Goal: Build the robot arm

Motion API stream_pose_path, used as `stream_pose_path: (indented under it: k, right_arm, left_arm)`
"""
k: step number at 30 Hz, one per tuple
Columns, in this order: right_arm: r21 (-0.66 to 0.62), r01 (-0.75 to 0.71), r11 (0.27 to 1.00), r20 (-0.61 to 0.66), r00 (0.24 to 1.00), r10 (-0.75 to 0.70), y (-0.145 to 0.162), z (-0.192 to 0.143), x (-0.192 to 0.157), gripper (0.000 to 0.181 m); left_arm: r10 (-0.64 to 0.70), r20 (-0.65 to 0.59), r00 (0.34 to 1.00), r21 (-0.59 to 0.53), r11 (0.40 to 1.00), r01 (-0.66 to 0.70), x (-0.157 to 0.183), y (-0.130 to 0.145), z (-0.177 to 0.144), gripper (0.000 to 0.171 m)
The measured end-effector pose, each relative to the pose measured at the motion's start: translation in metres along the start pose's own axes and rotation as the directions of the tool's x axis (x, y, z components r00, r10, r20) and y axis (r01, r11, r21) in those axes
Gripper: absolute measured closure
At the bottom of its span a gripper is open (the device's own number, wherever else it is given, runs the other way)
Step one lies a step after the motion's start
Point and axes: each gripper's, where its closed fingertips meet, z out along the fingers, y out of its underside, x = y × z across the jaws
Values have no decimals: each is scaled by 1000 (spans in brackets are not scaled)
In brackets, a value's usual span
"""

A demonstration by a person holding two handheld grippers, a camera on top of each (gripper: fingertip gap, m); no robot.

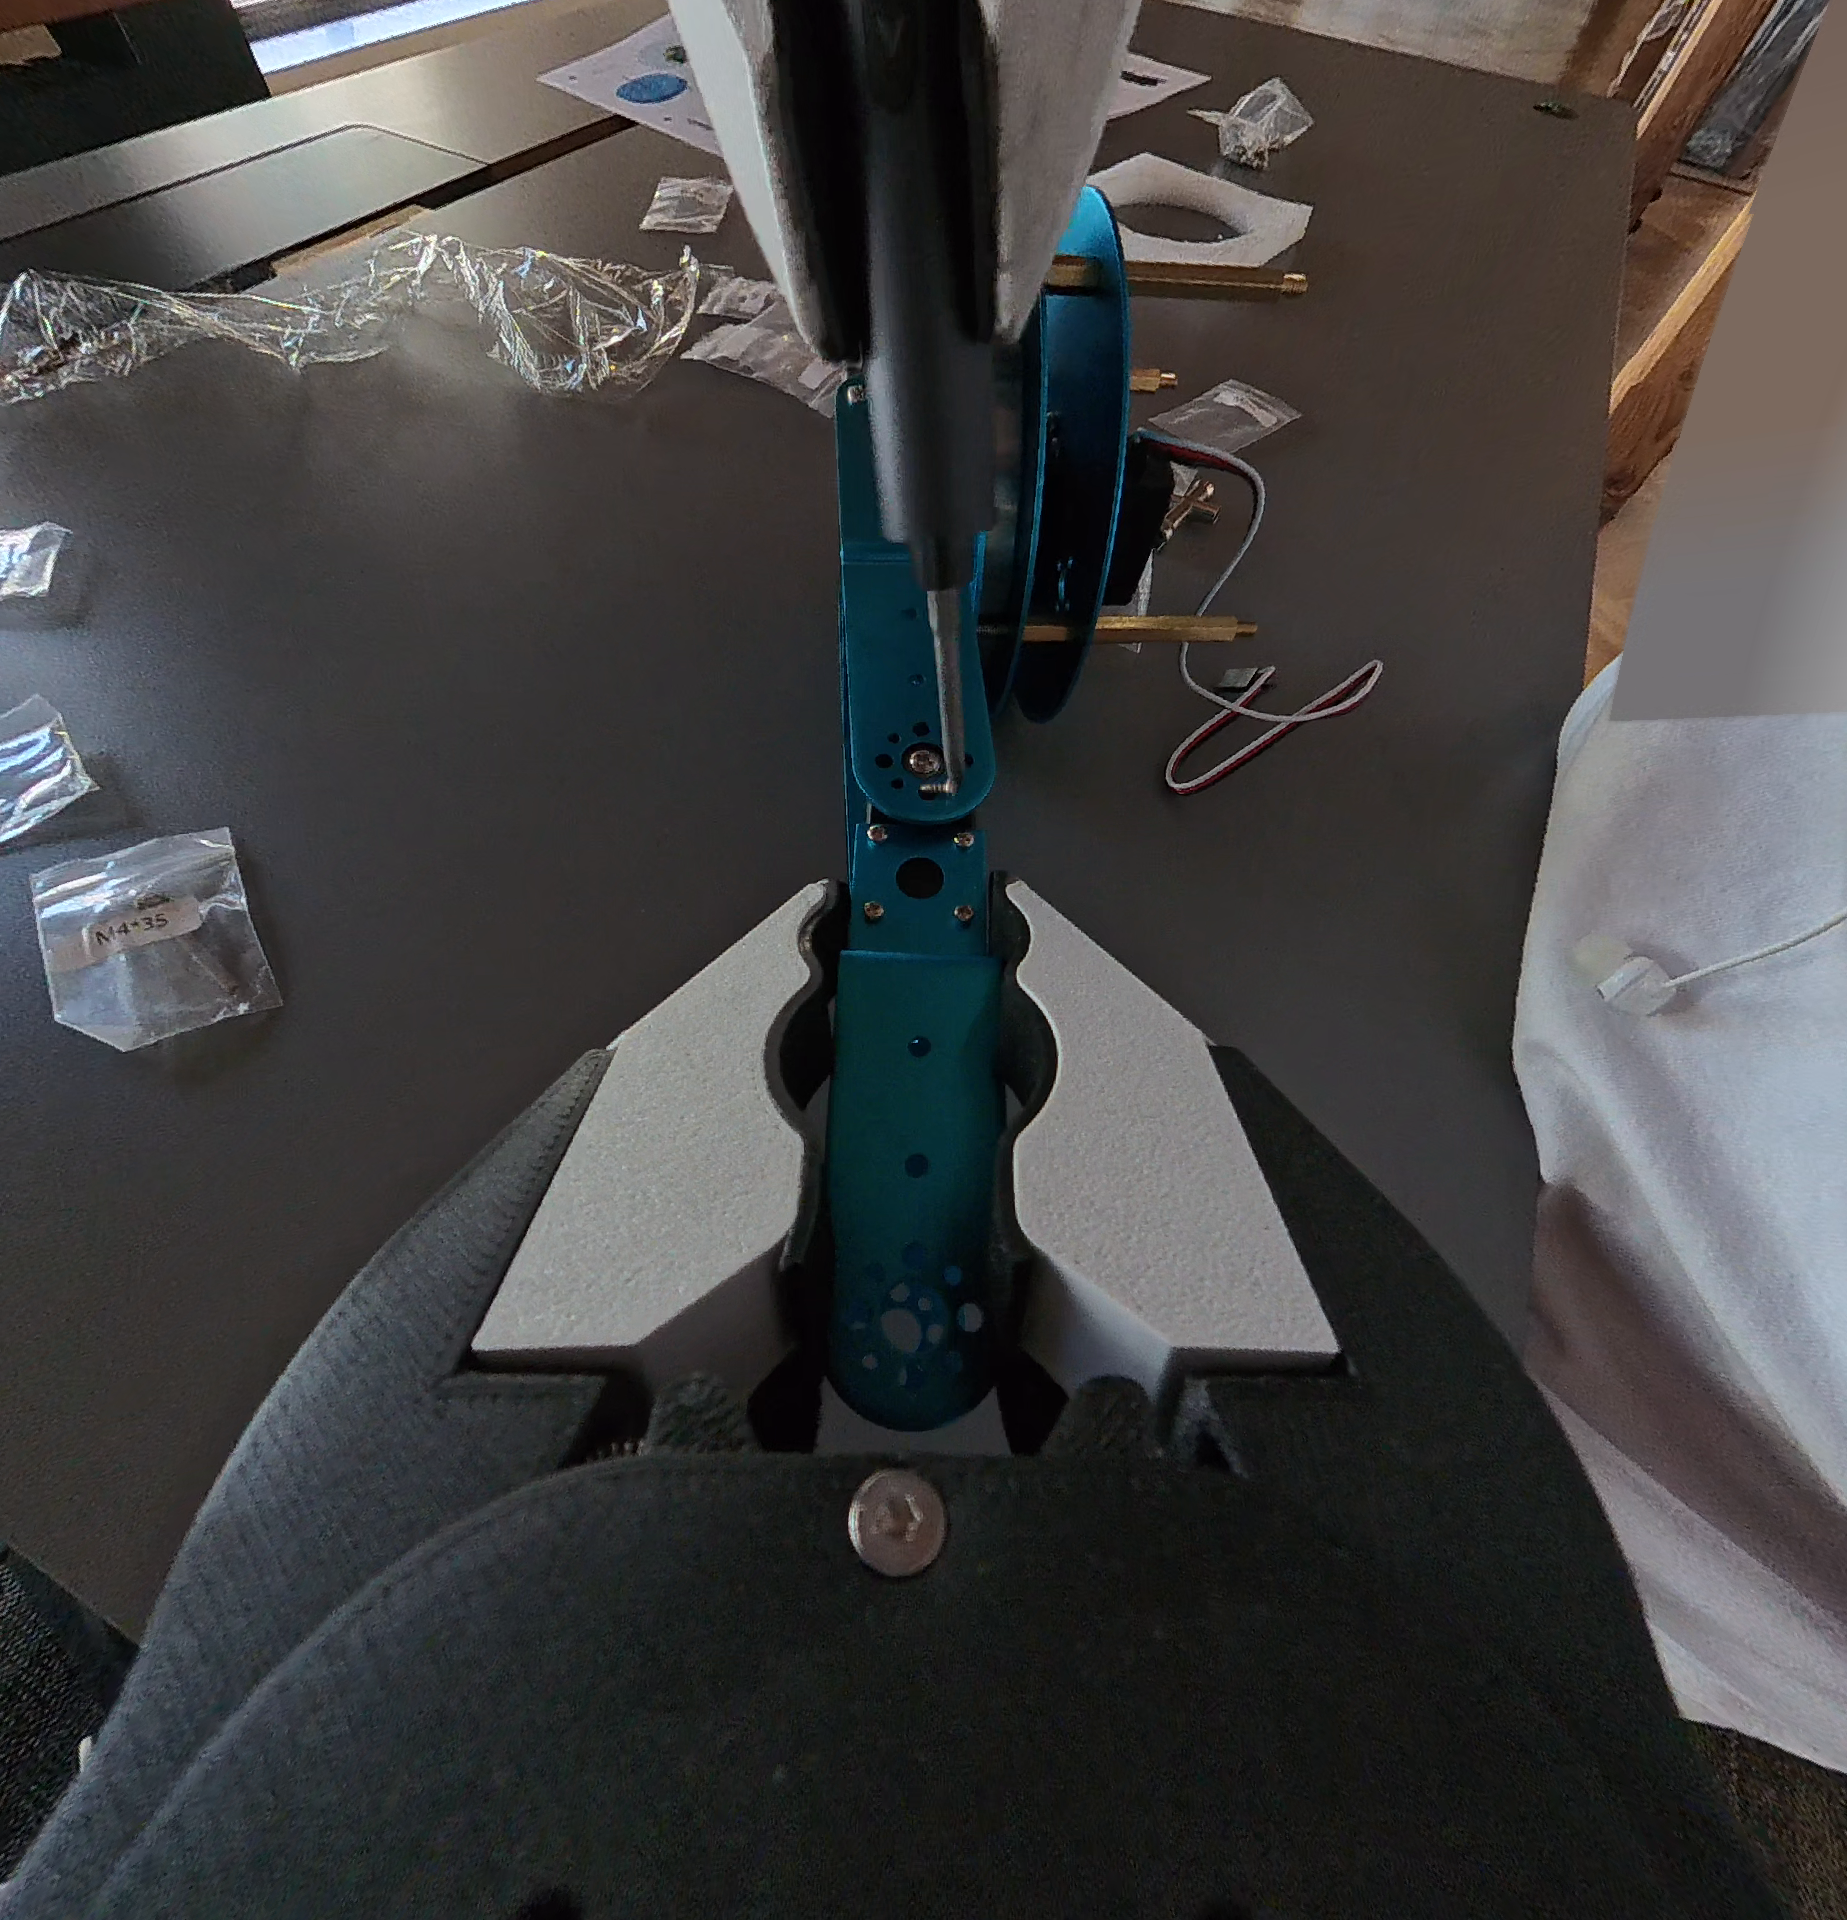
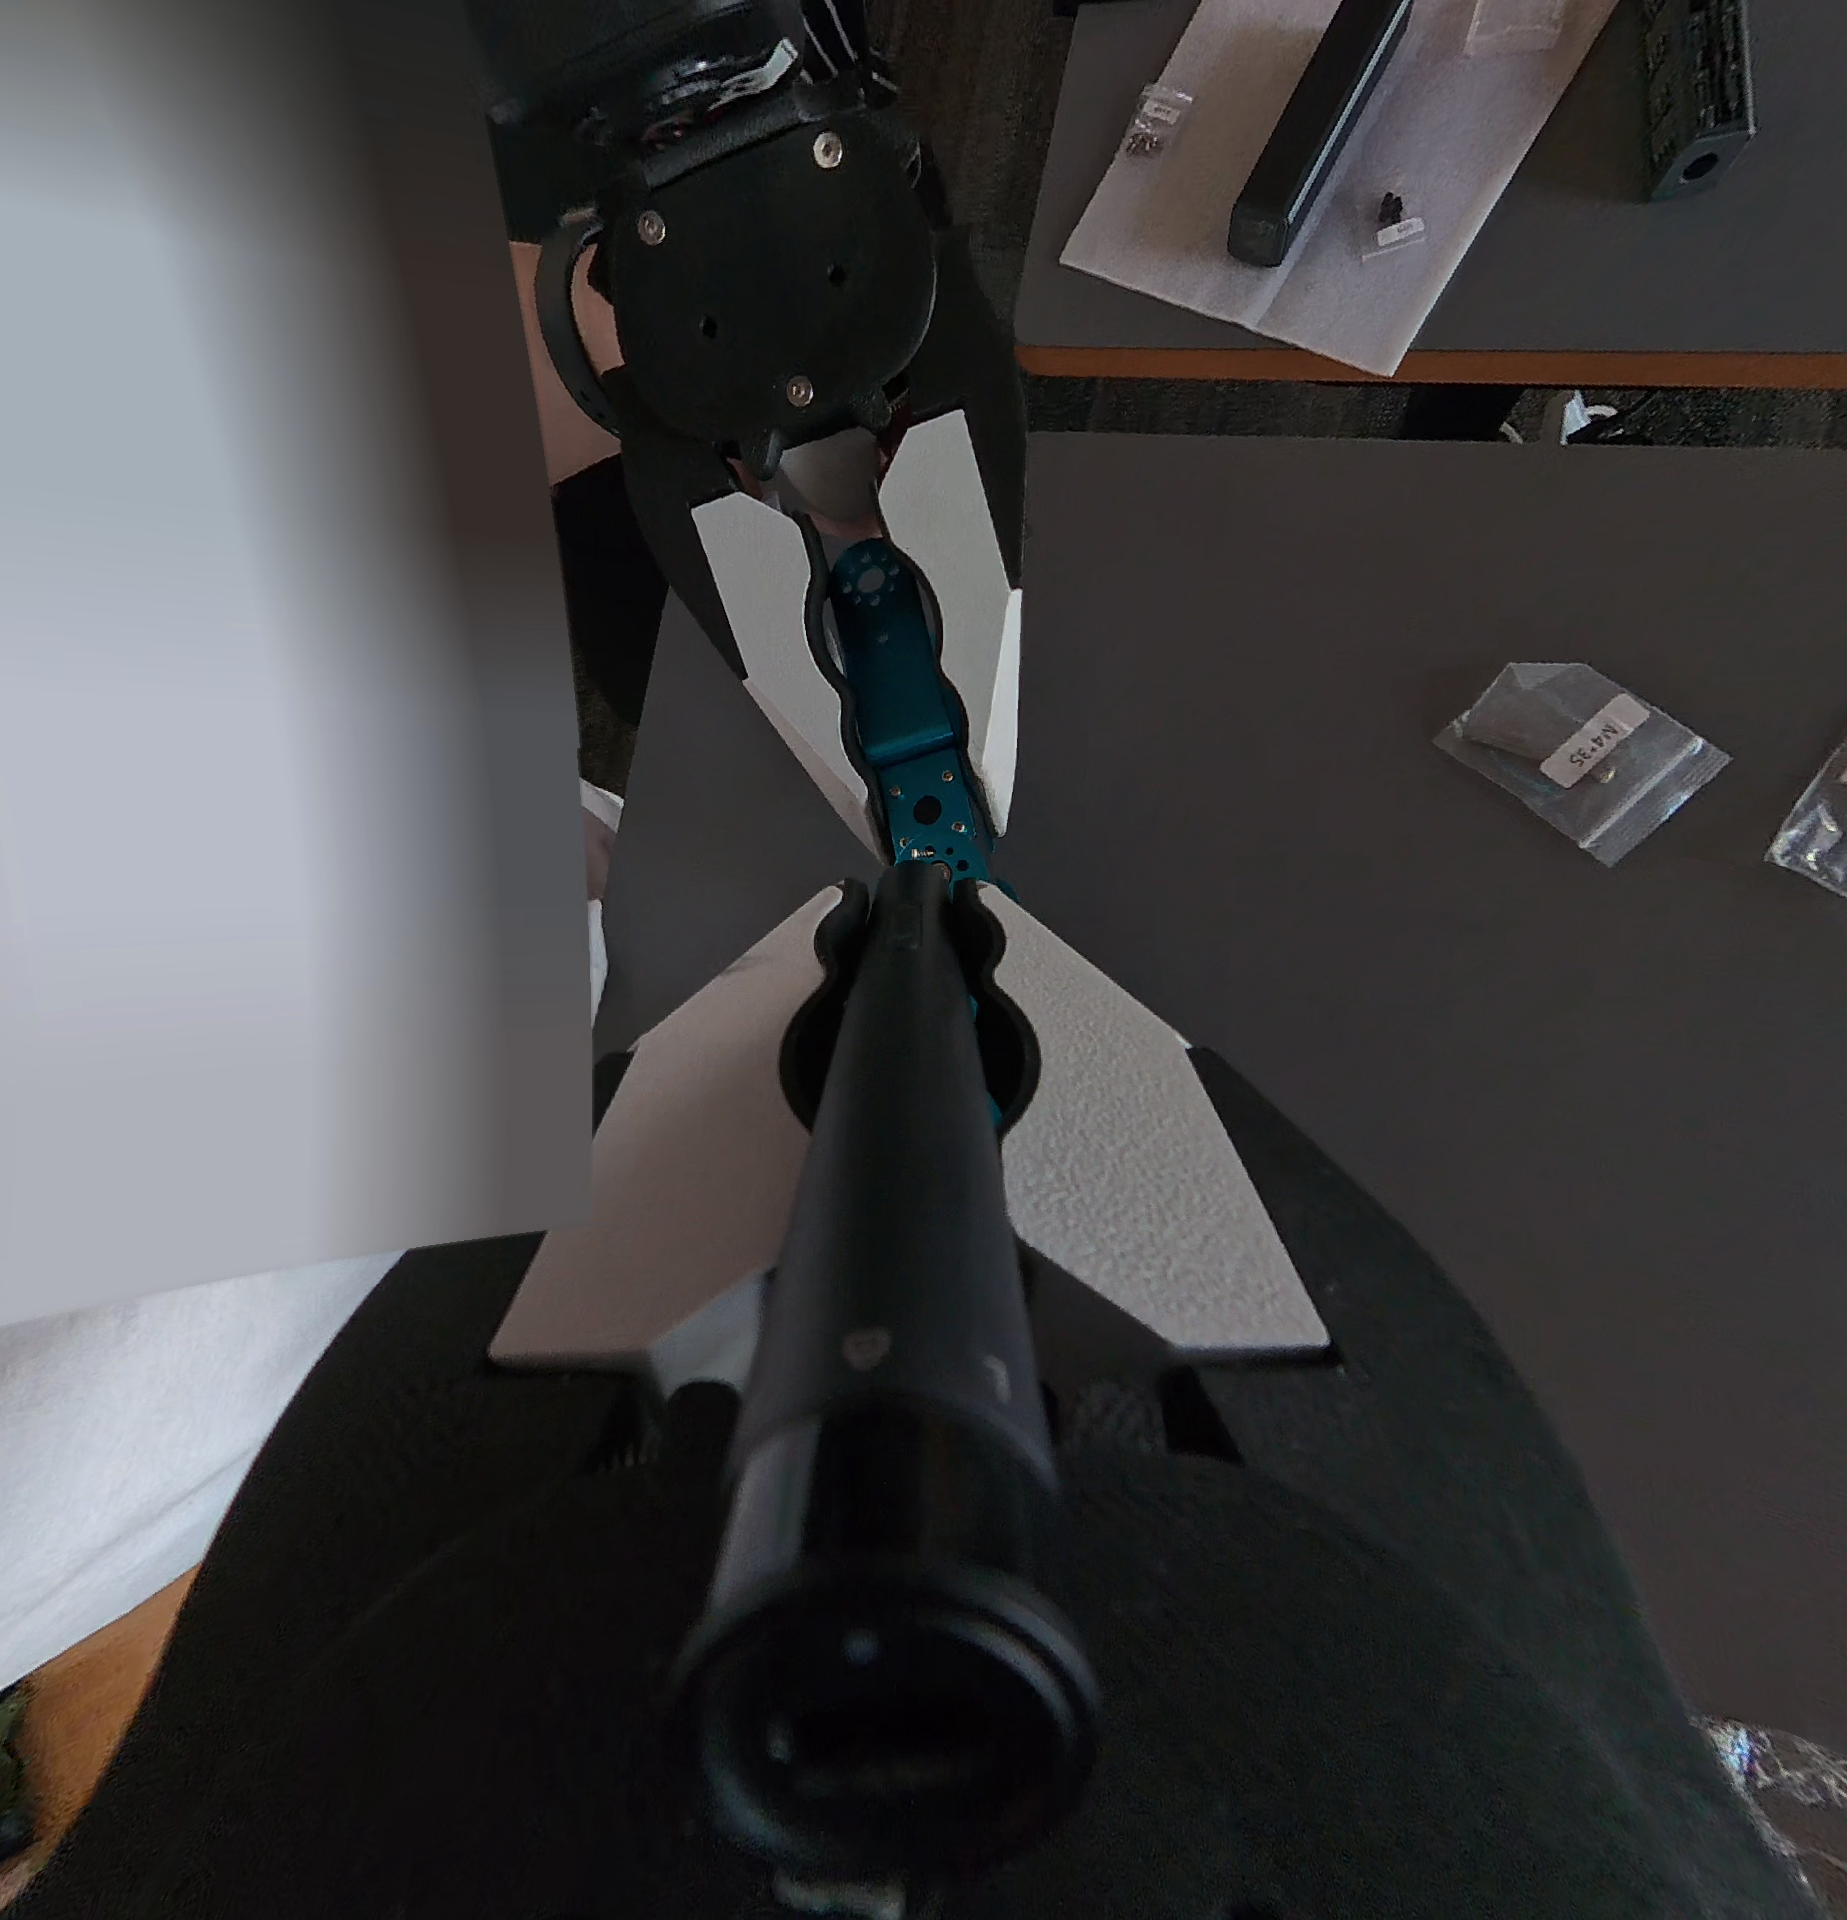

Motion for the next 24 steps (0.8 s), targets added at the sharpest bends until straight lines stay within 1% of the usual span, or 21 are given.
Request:
stream_pose_path:
  k: [10,17,24]
  right_arm:
    - [-5,-62,998,25,998,62,0,-1,4,163]
    - [7,-143,990,86,986,142,0,0,4,163]
    - [24,-181,983,102,979,178,0,0,9,163]
  left_arm:
    - [2,-3,1000,2,1000,-2,0,0,0,146]
    - [5,-5,1000,2,1000,-5,1,0,0,146]
    - [2,-3,1000,4,1000,-2,2,1,0,146]
